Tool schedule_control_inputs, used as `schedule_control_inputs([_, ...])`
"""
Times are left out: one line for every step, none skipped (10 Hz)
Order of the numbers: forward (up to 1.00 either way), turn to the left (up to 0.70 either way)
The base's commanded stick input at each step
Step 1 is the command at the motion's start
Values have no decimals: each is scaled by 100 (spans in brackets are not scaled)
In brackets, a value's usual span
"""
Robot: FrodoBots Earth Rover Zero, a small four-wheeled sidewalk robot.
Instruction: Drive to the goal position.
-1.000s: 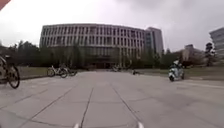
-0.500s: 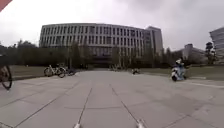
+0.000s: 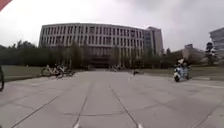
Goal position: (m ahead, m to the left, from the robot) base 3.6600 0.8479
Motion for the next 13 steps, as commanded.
schedule_control_inputs([50, 4])
schedule_control_inputs([50, 15])
schedule_control_inputs([50, 21])
schedule_control_inputs([50, 24])
schedule_control_inputs([50, 18])
schedule_control_inputs([50, 8])
schedule_control_inputs([50, 0])
schedule_control_inputs([50, 0])
schedule_control_inputs([50, 0])
schedule_control_inputs([50, 0])
schedule_control_inputs([50, 0])
schedule_control_inputs([50, 1])
schedule_control_inputs([50, 2])
